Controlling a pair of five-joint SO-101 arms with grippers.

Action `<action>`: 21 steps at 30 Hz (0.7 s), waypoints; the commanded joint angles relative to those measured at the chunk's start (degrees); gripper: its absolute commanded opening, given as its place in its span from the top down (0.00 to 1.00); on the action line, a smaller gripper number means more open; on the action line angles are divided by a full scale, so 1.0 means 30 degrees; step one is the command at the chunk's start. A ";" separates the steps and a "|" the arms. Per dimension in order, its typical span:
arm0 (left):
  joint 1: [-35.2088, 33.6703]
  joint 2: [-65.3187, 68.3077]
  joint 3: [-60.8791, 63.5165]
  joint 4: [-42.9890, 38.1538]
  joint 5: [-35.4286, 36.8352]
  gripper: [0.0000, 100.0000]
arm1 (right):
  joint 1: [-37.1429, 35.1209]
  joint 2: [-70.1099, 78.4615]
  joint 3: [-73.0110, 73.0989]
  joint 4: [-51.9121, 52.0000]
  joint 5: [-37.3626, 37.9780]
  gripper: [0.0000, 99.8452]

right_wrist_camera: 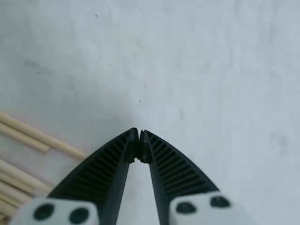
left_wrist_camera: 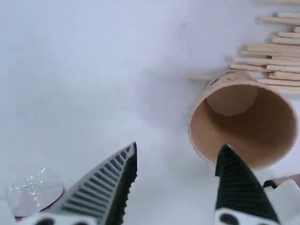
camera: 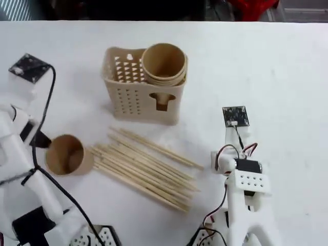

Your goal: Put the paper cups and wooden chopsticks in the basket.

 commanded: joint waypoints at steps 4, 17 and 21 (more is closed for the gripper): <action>-0.0601 -0.0630 0.5568 -0.4337 -0.0645 0.72 | 0.0103 -0.0513 -0.0059 -0.0249 0.0205 0.98; 0.0249 -0.0630 1.1106 -0.9055 -0.0498 0.76 | 0.0073 -0.0513 -0.0059 -0.0249 0.0205 0.98; 0.1099 -0.0777 1.1311 -0.9436 -0.0469 0.93 | 0.0073 -0.0513 -0.0059 -0.0249 0.0205 0.98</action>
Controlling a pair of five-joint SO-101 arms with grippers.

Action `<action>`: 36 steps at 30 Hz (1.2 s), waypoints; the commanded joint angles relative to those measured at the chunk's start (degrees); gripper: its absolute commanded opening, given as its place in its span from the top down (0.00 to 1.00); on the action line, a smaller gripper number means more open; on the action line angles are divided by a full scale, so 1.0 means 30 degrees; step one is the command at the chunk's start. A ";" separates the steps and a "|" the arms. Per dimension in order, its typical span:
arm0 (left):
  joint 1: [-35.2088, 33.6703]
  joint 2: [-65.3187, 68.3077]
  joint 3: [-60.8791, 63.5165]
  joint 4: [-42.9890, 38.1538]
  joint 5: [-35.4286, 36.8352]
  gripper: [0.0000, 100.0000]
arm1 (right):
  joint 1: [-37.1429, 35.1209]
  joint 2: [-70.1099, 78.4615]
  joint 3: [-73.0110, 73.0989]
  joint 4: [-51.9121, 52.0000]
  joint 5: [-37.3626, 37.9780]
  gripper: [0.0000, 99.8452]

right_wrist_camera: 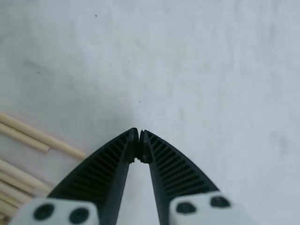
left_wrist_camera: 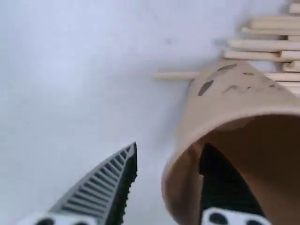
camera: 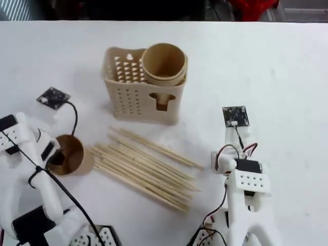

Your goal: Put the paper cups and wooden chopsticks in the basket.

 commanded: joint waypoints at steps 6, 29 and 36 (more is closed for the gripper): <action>0.1275 -0.0777 -0.5011 0.2022 0.1934 0.98 | 0.0015 -0.0513 -0.0059 -0.0249 0.0205 0.98; 1.7832 0.1919 -2.1773 0.1875 1.4886 0.98 | -0.0015 -0.0513 -0.0059 -0.0249 0.0205 0.98; 1.7451 0.4557 -2.3297 0.2784 1.6264 0.98 | -0.0015 -0.0513 -0.0059 -0.0249 0.0205 0.98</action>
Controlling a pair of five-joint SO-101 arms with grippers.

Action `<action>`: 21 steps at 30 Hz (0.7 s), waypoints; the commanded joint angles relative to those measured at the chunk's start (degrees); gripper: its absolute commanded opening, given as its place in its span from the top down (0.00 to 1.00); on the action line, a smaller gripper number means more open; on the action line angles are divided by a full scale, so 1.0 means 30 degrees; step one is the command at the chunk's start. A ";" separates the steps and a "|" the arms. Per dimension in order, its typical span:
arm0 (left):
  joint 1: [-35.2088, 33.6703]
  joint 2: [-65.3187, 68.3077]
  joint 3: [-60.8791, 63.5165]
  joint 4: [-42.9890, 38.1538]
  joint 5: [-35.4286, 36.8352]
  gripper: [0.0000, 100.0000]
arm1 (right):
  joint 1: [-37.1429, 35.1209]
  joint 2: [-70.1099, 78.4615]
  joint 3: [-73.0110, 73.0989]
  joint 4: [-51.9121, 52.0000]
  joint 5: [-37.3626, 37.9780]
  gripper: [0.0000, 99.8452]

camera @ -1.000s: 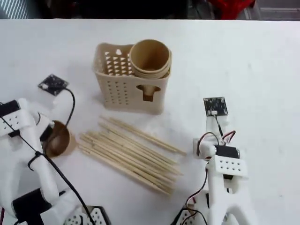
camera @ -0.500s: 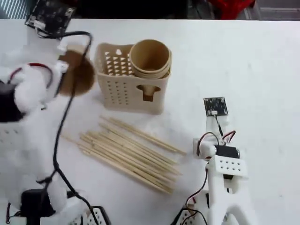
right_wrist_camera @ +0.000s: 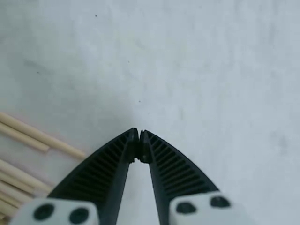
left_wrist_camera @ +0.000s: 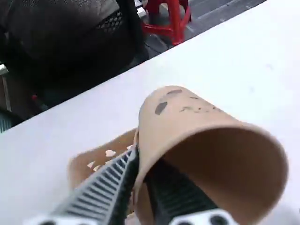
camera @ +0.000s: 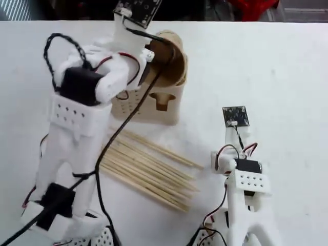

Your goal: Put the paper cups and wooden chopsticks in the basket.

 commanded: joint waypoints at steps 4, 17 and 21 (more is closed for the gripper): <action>-0.0073 0.1421 -0.2491 0.1231 0.0615 0.98 | -0.0015 -0.0513 -0.0059 -0.0249 0.0205 0.98; -0.0132 0.2095 -0.3077 -0.0821 0.0615 0.83 | -0.0015 -0.0513 -0.0059 -0.0249 0.0205 0.98; -0.0132 0.2125 -0.2989 -0.2022 0.0615 0.83 | -0.0044 -0.0513 -0.0059 -0.0249 0.0205 0.98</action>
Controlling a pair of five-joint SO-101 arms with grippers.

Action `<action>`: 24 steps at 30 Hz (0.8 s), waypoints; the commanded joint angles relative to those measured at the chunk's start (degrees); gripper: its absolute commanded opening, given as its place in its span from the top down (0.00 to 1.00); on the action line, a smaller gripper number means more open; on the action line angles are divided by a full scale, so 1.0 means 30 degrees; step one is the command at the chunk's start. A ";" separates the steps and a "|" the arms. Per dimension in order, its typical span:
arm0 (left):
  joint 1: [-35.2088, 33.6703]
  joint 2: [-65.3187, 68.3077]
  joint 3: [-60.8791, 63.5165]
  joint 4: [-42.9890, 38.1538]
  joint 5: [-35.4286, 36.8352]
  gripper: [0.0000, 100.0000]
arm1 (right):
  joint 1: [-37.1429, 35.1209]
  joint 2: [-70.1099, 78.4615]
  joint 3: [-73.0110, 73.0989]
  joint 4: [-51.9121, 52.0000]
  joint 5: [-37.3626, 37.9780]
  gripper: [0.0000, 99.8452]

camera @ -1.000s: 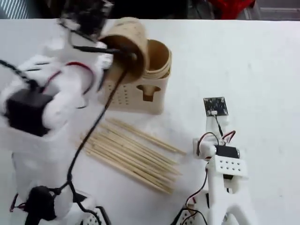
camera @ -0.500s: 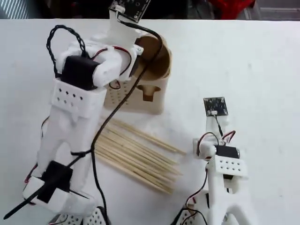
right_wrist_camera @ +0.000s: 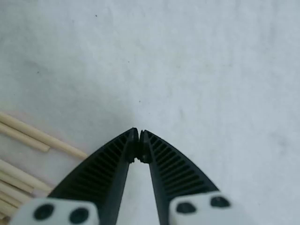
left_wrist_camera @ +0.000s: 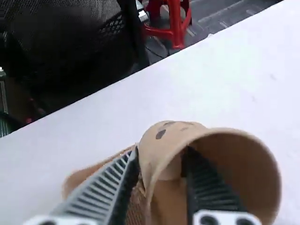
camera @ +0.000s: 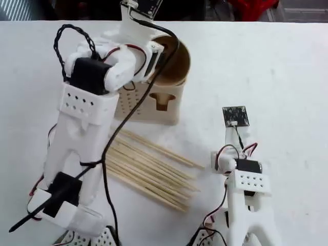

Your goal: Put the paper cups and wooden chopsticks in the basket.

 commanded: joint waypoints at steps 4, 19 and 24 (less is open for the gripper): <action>-0.0132 -0.0015 -0.0821 -0.3106 0.0147 0.83 | -0.0044 -0.0513 -0.0059 -0.0249 0.0205 0.98; -0.1040 0.4264 -0.0791 -0.1934 0.0205 0.83 | -0.0044 -0.0513 -0.0059 -0.0249 0.0205 0.98; -0.0952 0.6462 -0.0791 -0.1641 0.0205 0.83 | -0.0044 -0.0513 -0.0059 -0.0249 0.0205 0.98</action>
